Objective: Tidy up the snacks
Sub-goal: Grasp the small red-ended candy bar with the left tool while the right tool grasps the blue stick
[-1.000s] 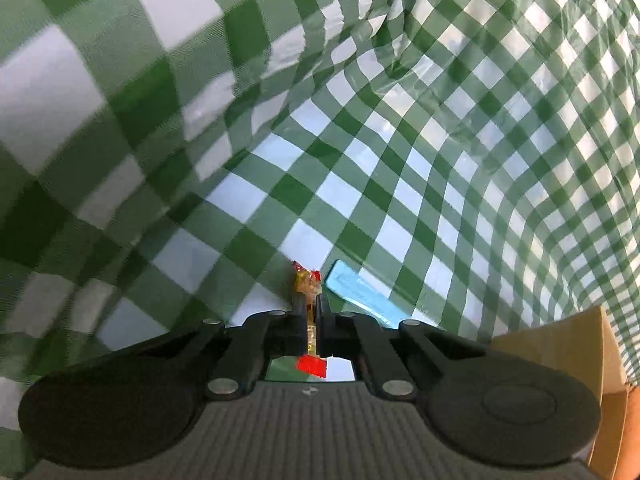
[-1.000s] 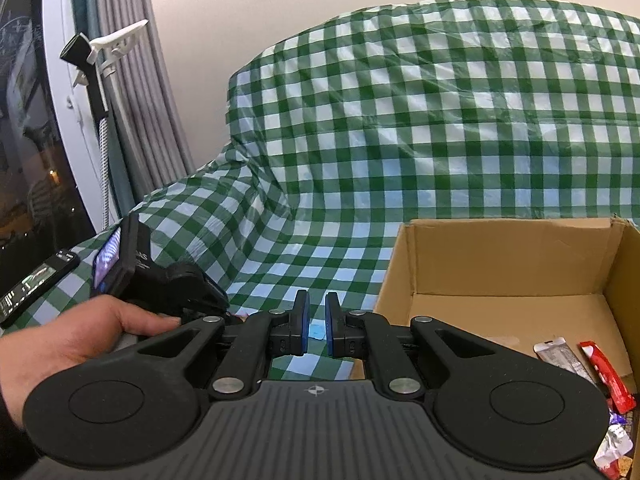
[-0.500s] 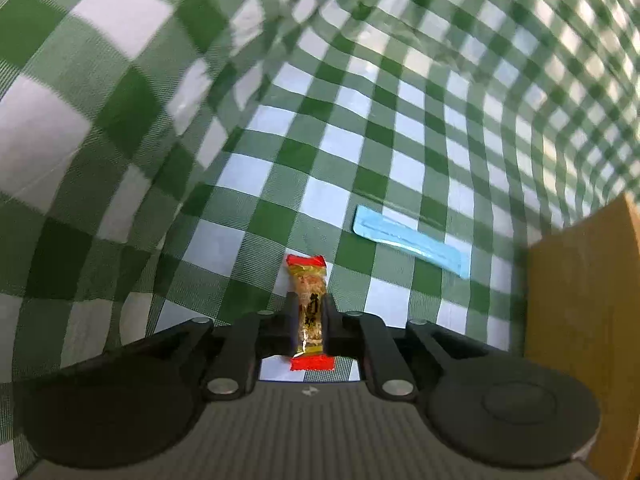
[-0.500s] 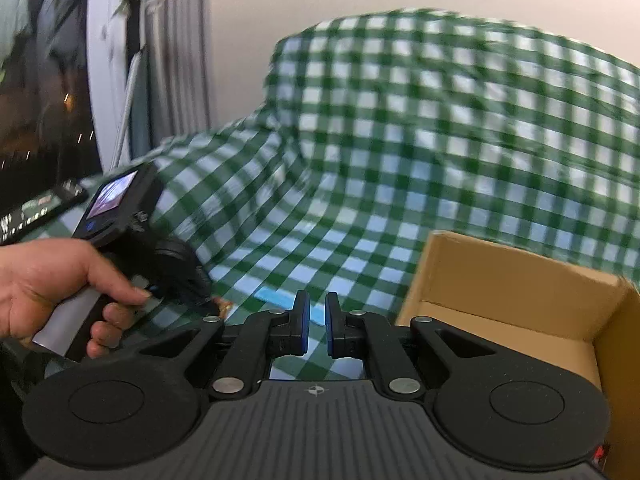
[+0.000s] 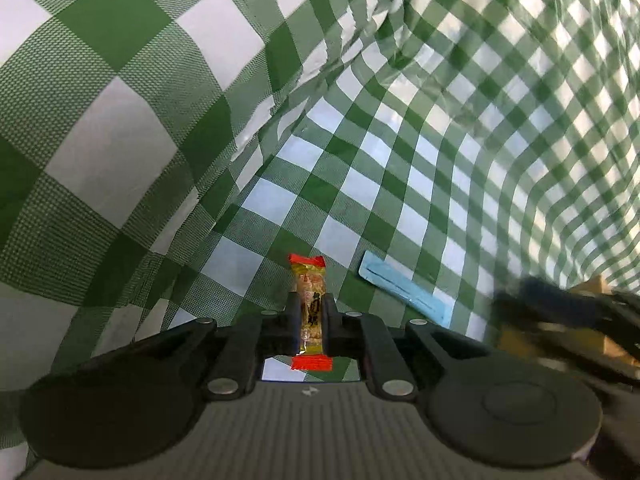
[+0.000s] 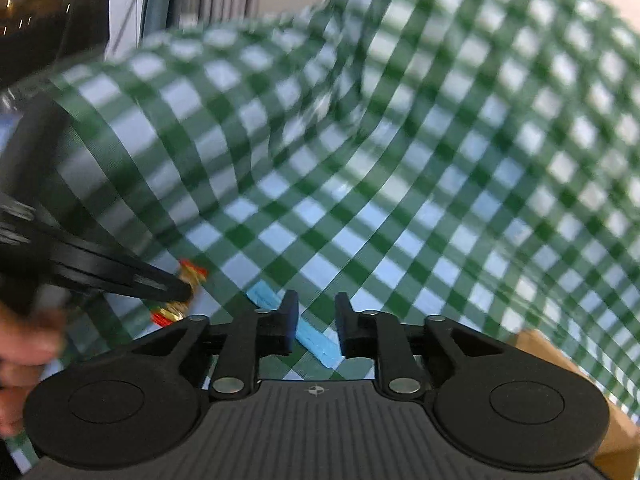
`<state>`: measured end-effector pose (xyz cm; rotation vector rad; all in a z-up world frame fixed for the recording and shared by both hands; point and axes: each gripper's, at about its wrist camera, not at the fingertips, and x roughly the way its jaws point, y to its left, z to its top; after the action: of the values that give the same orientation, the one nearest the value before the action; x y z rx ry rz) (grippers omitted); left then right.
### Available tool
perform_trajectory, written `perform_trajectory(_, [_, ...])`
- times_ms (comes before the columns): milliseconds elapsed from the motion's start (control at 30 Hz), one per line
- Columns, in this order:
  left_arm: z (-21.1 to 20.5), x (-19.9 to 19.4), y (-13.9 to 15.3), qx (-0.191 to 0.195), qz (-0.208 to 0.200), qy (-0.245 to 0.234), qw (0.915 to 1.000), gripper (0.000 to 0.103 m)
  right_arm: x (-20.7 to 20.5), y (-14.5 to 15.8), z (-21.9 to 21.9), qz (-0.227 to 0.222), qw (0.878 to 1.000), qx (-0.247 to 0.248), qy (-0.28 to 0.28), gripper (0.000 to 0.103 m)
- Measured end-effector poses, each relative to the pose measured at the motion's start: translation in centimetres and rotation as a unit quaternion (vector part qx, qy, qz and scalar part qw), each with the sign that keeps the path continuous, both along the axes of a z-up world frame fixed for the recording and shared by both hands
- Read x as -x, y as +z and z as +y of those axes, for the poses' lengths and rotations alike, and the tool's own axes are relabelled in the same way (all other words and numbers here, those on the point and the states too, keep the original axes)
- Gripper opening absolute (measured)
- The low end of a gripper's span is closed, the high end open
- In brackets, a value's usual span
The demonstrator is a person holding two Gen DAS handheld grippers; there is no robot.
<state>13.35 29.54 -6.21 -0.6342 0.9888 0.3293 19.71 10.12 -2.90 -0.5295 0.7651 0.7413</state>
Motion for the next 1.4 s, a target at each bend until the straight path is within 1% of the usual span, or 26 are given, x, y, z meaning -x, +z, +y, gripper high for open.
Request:
perform_trajectory(67, [0.3, 0.2, 0.1, 0.008, -0.004, 0.005, 0.9999, 0.010, -1.1, -1.9, 1.3, 0.016, 1.000, 0.024, 0.008, 0.034])
perform_trajectory(133, [0.7, 0.5, 0.3, 0.016, -0.008, 0.007, 0.9998, 0.010, -2.1, -3.7, 2.4, 0.034, 0.998, 0.045, 0.017, 0.034])
perform_trajectory(200, [0.9, 0.6, 0.3, 0.021, -0.008, 0.009, 0.9997, 0.010, -2.7, -5.2, 3.3, 0.049, 0.996, 0.065, 0.034, 0.036])
perform_trajectory(267, [1.2, 0.8, 0.1, 0.027, -0.006, 0.012, 0.9995, 0.010, -3.2, -6.5, 4.2, 0.061, 0.993, 0.088, 0.055, 0.046])
perform_trajectory(333, [1.2, 0.5, -0.1, 0.031, -0.005, 0.012, 0.9994, 0.010, -3.7, -7.6, 4.8, 0.072, 0.989, 0.104, 0.072, 0.051])
perform_trajectory(400, [1.3, 0.5, -0.1, 0.035, -0.005, 0.011, 0.9993, 0.010, -4.2, -8.2, 5.2, 0.077, 0.988, 0.109, 0.074, 0.059])
perform_trajectory(433, [1.5, 0.5, -0.1, 0.038, -0.005, 0.010, 0.9992, 0.010, -4.6, -8.1, 5.3, 0.080, 0.989, 0.105, 0.071, 0.064])
perform_trajectory(500, [1.4, 0.5, -0.1, 0.042, -0.005, 0.011, 0.9991, 0.010, -5.4, -8.1, 5.1, 0.099, 0.989, 0.090, 0.060, 0.064])
perform_trajectory(533, [1.4, 0.5, -0.1, 0.043, -0.005, 0.011, 0.9990, 0.010, -5.6, -8.1, 5.0, 0.108, 0.989, 0.085, 0.057, 0.063])
perform_trajectory(600, [1.4, 0.5, -0.1, 0.045, -0.006, 0.011, 0.9989, 0.010, -5.4, -8.1, 4.7, 0.128, 0.987, 0.069, 0.067, 0.045])
perform_trajectory(633, [1.3, 0.5, -0.1, 0.046, -0.006, 0.011, 0.9989, 0.010, -5.4, -8.2, 4.4, 0.136, 0.986, 0.060, 0.072, 0.031])
perform_trajectory(667, [1.3, 0.5, -0.1, 0.046, -0.006, 0.010, 0.9989, 0.010, -5.1, -8.1, 4.3, 0.138, 0.986, 0.056, 0.078, 0.024])
perform_trajectory(700, [1.2, 0.5, -0.1, 0.047, -0.007, 0.010, 0.9988, 0.010, -4.8, -8.1, 4.2, 0.139, 0.985, 0.055, 0.081, 0.021])
perform_trajectory(733, [1.2, 0.6, -0.1, 0.048, -0.007, 0.009, 0.9988, 0.010, -5.2, -7.9, 4.5, 0.143, 0.985, 0.053, 0.081, 0.016])
perform_trajectory(867, [1.1, 0.8, 0.1, 0.053, -0.010, 0.009, 0.9985, 0.010, -4.5, -6.2, 3.5, 0.149, 0.987, 0.020, 0.058, 0.012])
perform_trajectory(933, [1.2, 0.8, 0.1, 0.055, -0.010, 0.010, 0.9984, 0.010, -4.1, -4.9, 2.7, 0.158, 0.987, -0.007, 0.043, 0.012])
perform_trajectory(1033, [1.1, 0.9, 0.2, 0.060, -0.011, 0.009, 0.9981, 0.010, -2.8, -3.0, 1.1, 0.154, 0.988, -0.026, 0.020, 0.013])
perform_trajectory(1133, [0.8, 1.0, 0.3, 0.057, -0.015, 0.002, 0.9982, 0.010, -1.2, -0.9, -0.4, 0.136, 0.990, -0.031, 0.002, 0.013])
perform_trajectory(1233, [0.2, 1.1, 0.4, 0.057, -0.017, -0.007, 0.9982, 0.010, 0.3, 1.1, -2.7, 0.125, 0.990, -0.055, -0.021, 0.013])
perform_trajectory(1333, [-0.6, 1.2, 0.8, 0.042, -0.017, -0.021, 0.9987, 0.010, 2.4, 3.3, -5.8, 0.110, 0.988, -0.099, -0.039, 0.013])
perform_trajectory(1400, [-1.3, 1.3, 1.2, 0.028, -0.019, -0.029, 0.9990, 0.010, 3.9, 4.5, -7.9, 0.092, 0.986, -0.133, -0.050, 0.013])
